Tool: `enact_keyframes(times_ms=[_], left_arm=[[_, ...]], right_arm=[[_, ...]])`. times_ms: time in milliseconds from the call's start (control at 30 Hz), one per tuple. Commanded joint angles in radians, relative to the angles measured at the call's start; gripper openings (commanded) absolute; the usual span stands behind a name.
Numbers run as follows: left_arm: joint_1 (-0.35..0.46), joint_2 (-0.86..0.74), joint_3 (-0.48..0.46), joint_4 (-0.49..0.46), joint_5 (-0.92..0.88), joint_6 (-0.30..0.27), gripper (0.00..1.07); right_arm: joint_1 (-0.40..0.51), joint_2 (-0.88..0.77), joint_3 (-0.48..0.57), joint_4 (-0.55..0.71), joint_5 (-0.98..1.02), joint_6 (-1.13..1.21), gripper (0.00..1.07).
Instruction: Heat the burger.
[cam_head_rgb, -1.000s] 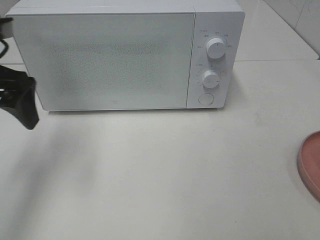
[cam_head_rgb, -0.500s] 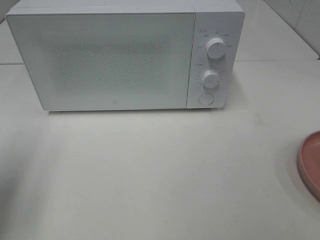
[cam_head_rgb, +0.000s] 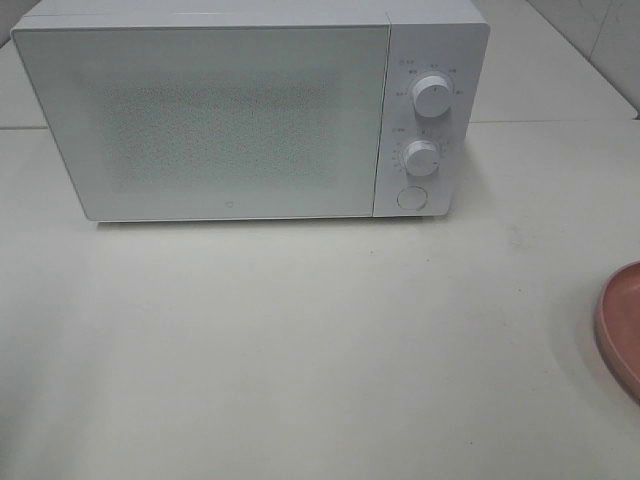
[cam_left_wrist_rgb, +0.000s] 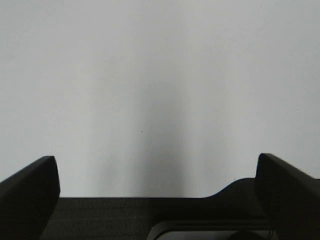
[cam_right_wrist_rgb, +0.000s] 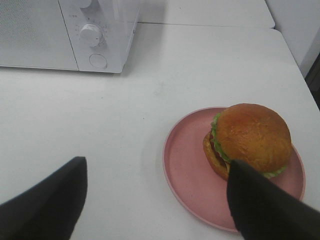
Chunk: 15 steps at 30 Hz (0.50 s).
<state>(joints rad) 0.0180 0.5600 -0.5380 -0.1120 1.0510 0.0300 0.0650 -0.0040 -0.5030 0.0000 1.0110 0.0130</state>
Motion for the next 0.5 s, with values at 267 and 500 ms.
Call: enact_keyframes(times_ms=[267, 500], left_arm=[[0.004, -0.301, 0.020, 0.001, 0.019, -0.003, 0.98], [0.004, -0.546, 0.021, -0.058, 0.013, -0.003, 0.98]], right_arm=[[-0.007, -0.027, 0.003, -0.006, -0.015, -0.007, 0.75], [-0.007, -0.027, 0.003, -0.006, -0.015, -0.007, 0.75]])
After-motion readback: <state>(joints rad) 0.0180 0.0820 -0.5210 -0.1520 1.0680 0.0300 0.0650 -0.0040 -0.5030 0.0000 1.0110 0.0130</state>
